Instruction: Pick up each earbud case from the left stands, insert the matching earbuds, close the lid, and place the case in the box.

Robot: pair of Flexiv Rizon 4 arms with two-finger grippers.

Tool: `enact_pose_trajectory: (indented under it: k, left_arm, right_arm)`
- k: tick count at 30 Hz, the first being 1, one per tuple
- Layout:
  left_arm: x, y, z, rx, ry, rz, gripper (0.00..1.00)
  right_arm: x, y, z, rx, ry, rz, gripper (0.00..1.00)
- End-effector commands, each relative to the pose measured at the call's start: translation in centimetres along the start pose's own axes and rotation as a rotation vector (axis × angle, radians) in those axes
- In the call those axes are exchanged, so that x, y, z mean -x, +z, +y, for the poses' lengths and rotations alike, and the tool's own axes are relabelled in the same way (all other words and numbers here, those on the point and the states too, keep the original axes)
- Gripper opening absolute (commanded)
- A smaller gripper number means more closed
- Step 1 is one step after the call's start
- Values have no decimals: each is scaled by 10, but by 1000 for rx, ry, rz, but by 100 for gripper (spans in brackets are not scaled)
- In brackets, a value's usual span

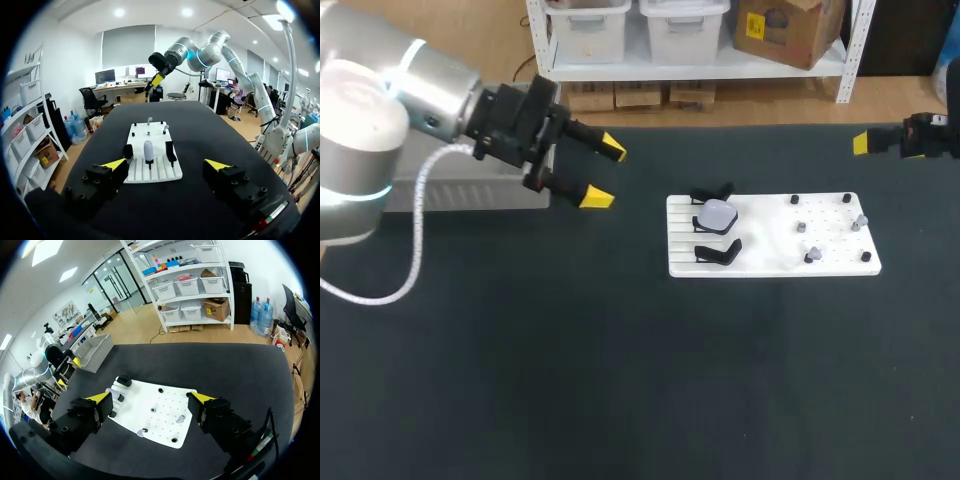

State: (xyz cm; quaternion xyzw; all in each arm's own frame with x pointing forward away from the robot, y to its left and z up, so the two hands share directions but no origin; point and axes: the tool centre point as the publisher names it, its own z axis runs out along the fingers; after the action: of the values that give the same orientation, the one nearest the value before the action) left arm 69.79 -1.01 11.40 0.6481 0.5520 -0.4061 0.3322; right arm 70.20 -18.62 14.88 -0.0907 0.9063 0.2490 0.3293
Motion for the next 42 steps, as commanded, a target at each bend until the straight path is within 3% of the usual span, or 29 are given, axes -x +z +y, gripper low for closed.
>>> enact_pose_trajectory:
  k: [1,10,26,29,34,37,39,42]
  left_arm:
    - [-3,19,15,-65,2,-7,100]
    - [-9,58,17,-86,-34,-30,100]
    - [-21,96,0,39,-69,-46,100]
    - [-24,99,0,59,-75,-53,90]
    - [-29,100,4,74,-61,-42,89]
    - [-29,99,9,81,-45,-38,71]
    - [-30,98,12,83,-40,-36,69]
    - [-30,97,17,79,-32,-33,59]
  right_arm:
    - [0,-1,1,-3,0,0,100]
    - [0,-1,1,-3,0,0,100]
    - [0,-1,1,-3,0,0,100]
    - [0,-1,1,-3,0,0,100]
    - [0,-1,1,-3,0,0,100]
    - [0,-1,1,-3,0,0,100]
    - [0,-1,1,-3,0,0,100]
    - [0,-1,1,-3,0,0,100]
